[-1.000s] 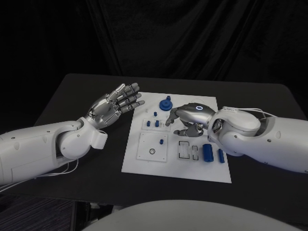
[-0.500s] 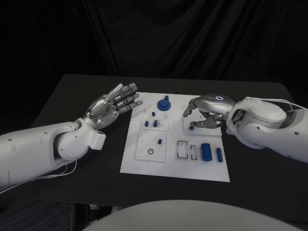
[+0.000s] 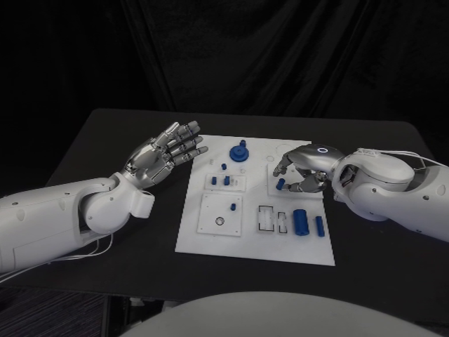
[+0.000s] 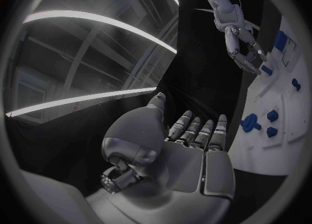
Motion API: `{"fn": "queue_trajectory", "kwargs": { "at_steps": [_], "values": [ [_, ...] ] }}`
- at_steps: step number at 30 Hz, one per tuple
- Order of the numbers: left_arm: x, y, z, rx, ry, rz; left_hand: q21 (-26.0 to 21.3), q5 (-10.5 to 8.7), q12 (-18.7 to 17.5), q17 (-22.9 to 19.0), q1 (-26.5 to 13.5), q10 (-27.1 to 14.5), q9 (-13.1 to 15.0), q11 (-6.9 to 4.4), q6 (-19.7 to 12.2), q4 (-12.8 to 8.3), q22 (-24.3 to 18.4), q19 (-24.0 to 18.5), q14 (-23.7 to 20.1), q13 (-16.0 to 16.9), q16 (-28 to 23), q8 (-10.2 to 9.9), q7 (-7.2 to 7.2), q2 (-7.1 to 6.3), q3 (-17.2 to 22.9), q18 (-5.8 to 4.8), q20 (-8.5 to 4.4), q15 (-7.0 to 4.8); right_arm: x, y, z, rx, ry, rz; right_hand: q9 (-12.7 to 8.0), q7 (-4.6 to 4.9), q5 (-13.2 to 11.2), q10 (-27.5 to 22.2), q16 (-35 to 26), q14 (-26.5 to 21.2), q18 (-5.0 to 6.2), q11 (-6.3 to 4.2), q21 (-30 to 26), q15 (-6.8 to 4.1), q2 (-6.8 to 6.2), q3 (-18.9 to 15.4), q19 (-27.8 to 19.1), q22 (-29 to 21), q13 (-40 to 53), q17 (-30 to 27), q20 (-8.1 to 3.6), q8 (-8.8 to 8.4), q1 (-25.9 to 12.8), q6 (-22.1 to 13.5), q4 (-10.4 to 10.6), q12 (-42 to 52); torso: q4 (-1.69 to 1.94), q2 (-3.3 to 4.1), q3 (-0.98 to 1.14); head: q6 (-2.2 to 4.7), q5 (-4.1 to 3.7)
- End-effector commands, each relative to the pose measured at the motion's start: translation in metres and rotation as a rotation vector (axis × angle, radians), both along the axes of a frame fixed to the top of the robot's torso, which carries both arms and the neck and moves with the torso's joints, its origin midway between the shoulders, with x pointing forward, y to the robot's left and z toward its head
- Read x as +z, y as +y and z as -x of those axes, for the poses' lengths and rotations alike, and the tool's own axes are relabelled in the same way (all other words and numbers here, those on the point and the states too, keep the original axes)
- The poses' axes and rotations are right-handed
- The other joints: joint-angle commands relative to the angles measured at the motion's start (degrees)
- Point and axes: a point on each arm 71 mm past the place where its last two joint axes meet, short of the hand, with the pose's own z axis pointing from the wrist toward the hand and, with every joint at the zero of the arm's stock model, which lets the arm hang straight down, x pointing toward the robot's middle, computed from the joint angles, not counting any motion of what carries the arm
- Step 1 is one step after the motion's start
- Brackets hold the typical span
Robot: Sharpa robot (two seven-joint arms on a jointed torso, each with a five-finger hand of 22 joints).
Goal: Assemble the parts on the task board
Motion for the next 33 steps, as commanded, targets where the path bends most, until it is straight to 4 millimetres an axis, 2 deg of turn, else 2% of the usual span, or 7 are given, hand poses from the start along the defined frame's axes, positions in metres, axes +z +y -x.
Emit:
{"fn": "queue_trajectory", "kwargs": {
  "at_steps": [1,5,10,18,24,30,33],
  "values": [
    [0.0,-0.001,0.0,-0.003,-0.001,0.018,-0.16,0.39,0.26,0.06,0.63,0.18,0.09,0.1,0.38,-0.14,-0.09,0.08,-0.43,0.06,0.36,0.23,1.88,-0.05,0.4,-0.82,0.41,-0.04,-0.006,-0.001,-0.001,-0.016,0.015,0.009,-0.09,0.15,-0.45,0.56,0.16,0.48,-1.05,-0.01,0.17,-0.01,0.12,-0.43,0.53,4.41,-0.22,-0.01,0.0,-0.29,0.2,0.32,-0.06,-0.29,0.04,-0.07,0.07,0.0,0.08],
    [0.0,-0.001,0.0,-0.005,0.002,0.016,-0.16,0.52,0.37,0.07,0.74,0.23,0.12,0.22,0.62,-0.27,-0.11,0.09,-0.44,0.07,0.41,0.32,2.04,-0.05,0.67,-0.78,0.43,-0.06,-0.013,0.0,-0.001,-0.014,0.023,0.009,-0.13,0.75,-0.48,2.01,0.33,0.9,-1.13,-0.18,0.64,-0.15,0.51,-0.43,1.03,4.58,-0.77,0.36,-0.09,0.08,0.61,1.36,-0.03,-0.64,0.02,-0.09,0.09,0.0,0.23],
    [-0.001,0.0,0.0,-0.007,0.005,0.014,-0.17,0.61,0.4,0.06,0.8,0.24,0.12,0.3,0.67,-0.34,-0.14,0.09,-0.45,0.07,0.4,0.35,2.12,-0.05,0.83,-0.75,0.44,-0.08,-0.019,0.001,-0.002,-0.012,0.03,0.009,-0.21,0.86,-0.2,3.58,0.35,1.11,-1.14,-0.44,0.72,-0.38,0.74,-0.22,1.28,4.64,-1.14,0.44,-0.27,0.16,1.02,1.79,-0.1,-0.79,0.04,-0.04,0.09,0.0,0.13],
    [-0.002,-0.002,0.001,-0.016,0.012,0.012,-0.2,0.99,0.6,0.07,1.15,0.33,0.18,0.54,1.12,-0.82,-0.24,0.11,-0.47,0.09,0.48,0.54,2.41,-0.09,1.61,-0.65,0.46,-0.16,-0.026,0.002,-0.004,-0.016,0.031,0.008,-0.03,1.47,4.65,7.41,0.33,1.51,-1.27,-0.89,1.16,-0.95,0.93,2.98,1.82,4.97,-3.04,0.62,-0.89,0.89,3.42,4.0,-1.21,-3.02,0.05,0.11,0.12,0.0,0.18],
    [-0.002,-0.003,0.001,-0.023,0.017,0.012,-0.2,1.1,0.6,0.08,1.3,0.33,0.2,0.58,1.3,-1.03,-0.25,0.13,-0.48,0.08,0.53,0.62,2.49,-0.08,1.94,-0.63,0.48,-0.14,-0.025,0.004,-0.004,-0.012,0.018,-0.006,0.34,1.69,5.1,9.08,0.42,1.7,-1.31,-1.17,1.59,-1.17,1.07,4.28,2.01,5.11,-3.61,0.84,-1.12,1.45,3.84,5.27,-1.55,-3.67,-0.06,0.13,0.15,0.0,0.19],
    [-0.003,-0.003,0.001,-0.028,0.021,0.01,-0.2,1.15,0.64,0.08,1.42,0.33,0.22,0.63,1.46,-1.21,-0.27,0.14,-0.48,0.09,0.56,0.68,2.54,-0.09,2.2,-0.62,0.49,-0.15,-0.023,0.005,-0.005,-0.008,-0.014,-0.036,1.4,2.6,4.81,13.49,1.13,2.85,-1.59,-2.5,3.82,-2.27,2.16,6.01,3.12,5.62,-3.94,2.27,-2.0,2.97,4.93,8.22,-2.54,-3.59,0.02,0.1,0.14,0.0,0.24],
    [-0.003,-0.003,0.001,-0.03,0.024,0.008,-0.21,1.18,0.68,0.09,1.46,0.34,0.24,0.65,1.62,-1.28,-0.3,0.13,-0.48,0.09,0.59,0.73,2.57,-0.09,2.32,-0.62,0.49,-0.15,-0.021,0.005,-0.004,-0.006,-0.036,-0.058,1.91,2.6,4.75,15.49,0.92,3.01,-1.66,-2.93,4.21,-2.66,2.34,6.35,3.37,5.67,-4.22,1.99,-2.44,3.42,4.99,9.06,-2.92,-3.94,-0.01,0.1,0.08,0.0,0.4]
  ]
}}
